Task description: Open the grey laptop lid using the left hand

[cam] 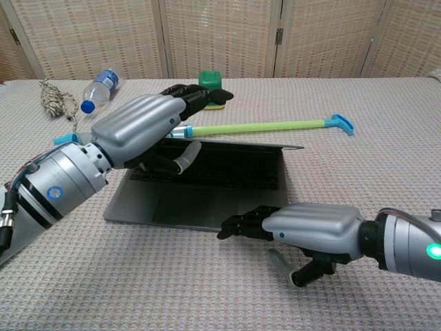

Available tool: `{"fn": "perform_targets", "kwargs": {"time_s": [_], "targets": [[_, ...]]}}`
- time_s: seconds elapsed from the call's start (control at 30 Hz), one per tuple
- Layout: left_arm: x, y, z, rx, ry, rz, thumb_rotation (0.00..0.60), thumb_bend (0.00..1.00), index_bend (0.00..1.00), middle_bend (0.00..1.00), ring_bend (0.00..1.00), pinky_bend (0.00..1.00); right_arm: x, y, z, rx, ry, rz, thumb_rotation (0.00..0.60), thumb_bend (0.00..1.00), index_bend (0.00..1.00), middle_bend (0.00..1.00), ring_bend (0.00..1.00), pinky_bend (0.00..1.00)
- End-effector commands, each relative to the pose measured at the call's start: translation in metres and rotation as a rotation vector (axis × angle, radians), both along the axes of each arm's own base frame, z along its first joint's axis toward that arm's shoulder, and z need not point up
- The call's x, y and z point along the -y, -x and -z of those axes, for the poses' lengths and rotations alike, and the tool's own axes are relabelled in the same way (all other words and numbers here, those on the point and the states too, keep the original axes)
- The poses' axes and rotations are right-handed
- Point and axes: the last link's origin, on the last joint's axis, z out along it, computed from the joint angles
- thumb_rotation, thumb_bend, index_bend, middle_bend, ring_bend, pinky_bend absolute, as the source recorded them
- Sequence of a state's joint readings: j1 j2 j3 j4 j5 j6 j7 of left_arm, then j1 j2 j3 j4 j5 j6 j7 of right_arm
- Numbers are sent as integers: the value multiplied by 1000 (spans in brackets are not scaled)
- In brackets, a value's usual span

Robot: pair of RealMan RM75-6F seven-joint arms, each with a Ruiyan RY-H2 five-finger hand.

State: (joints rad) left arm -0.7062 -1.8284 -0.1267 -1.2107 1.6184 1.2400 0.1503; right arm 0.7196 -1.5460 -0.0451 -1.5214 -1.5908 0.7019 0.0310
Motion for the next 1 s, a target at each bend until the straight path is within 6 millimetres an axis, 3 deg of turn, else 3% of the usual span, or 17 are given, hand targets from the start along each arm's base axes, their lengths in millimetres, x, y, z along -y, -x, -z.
{"fn": "perform_targets", "kwargs": {"time_s": [0.03,0.5,0.73,1.0], "targets": [[-2,-1,0,-14,-1,-2,600,661,64,149,11,0,0,0,1,-1,1,1,600,899,0,0,38,0],[-25,-7,-13,-80,-30,-20,600,659,0,109,0,0,5,-3,2,-1,16,10,600,913,0,0,46,0],[-44,-13,-30,-49,-39,-71,600,655,0,96,0,0,7,-4,4,-6,21,15,600,913,0,0,47,0],[-72,-24,-48,-33,-46,-128,600,547,0,72,0,0,8,-6,6,-11,25,16,600,914,0,0,44,0]]}}
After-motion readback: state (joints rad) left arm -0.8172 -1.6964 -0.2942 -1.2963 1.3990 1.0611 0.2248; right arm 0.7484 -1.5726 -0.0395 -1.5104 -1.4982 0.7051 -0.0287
